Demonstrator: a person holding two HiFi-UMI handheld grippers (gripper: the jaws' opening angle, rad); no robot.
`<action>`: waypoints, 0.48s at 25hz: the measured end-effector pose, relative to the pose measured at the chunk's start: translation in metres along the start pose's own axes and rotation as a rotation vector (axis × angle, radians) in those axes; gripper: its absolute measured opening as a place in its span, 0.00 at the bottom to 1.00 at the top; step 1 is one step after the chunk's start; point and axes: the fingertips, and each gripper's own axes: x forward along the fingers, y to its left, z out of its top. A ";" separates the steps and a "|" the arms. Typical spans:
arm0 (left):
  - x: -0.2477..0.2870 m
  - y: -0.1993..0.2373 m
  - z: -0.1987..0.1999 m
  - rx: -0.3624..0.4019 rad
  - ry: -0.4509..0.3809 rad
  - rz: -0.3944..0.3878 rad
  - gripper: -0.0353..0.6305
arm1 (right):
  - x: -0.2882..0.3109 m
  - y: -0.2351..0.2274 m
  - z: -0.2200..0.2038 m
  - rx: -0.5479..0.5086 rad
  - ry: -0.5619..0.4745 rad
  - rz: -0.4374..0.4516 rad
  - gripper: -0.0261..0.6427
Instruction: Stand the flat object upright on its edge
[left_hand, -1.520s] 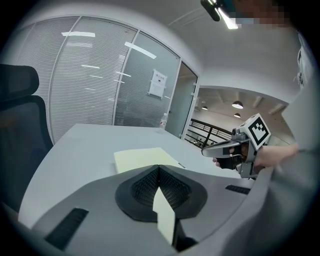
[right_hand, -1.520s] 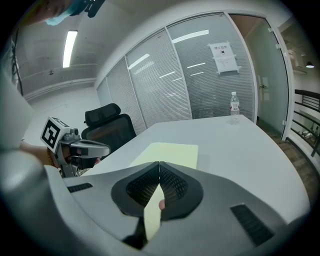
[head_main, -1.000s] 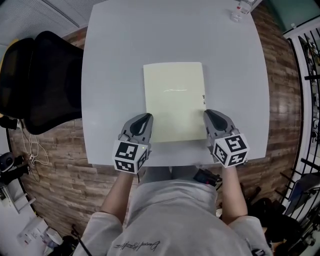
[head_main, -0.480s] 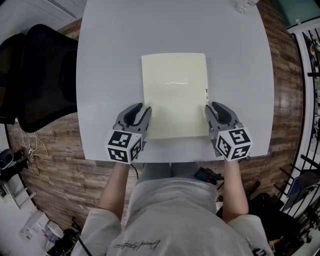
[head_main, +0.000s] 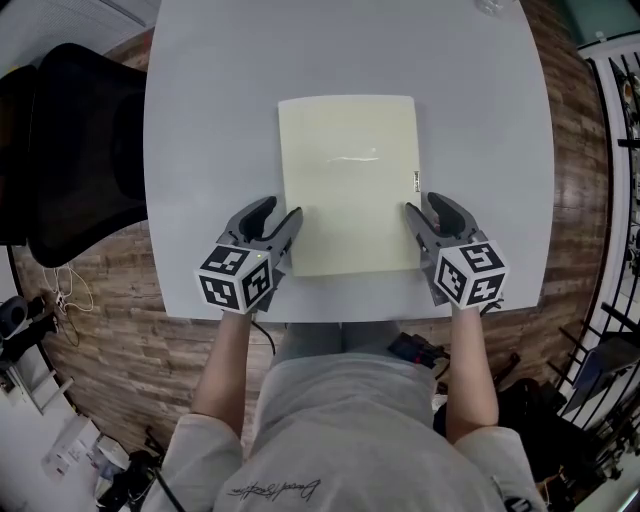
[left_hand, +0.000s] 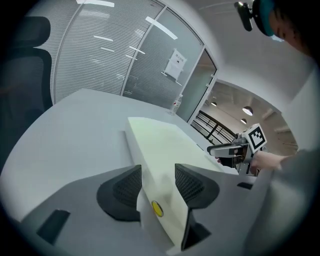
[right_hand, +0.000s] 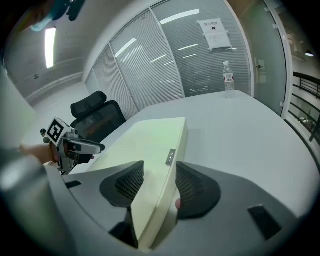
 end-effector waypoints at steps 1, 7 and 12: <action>0.001 0.000 0.000 -0.006 0.004 -0.006 0.39 | 0.002 0.000 0.000 0.003 0.005 0.003 0.36; 0.009 -0.002 -0.004 -0.080 0.039 -0.070 0.44 | 0.009 -0.002 0.000 0.043 0.026 0.024 0.41; 0.015 0.004 -0.004 -0.103 0.053 -0.075 0.45 | 0.014 -0.007 0.001 0.049 0.036 0.029 0.42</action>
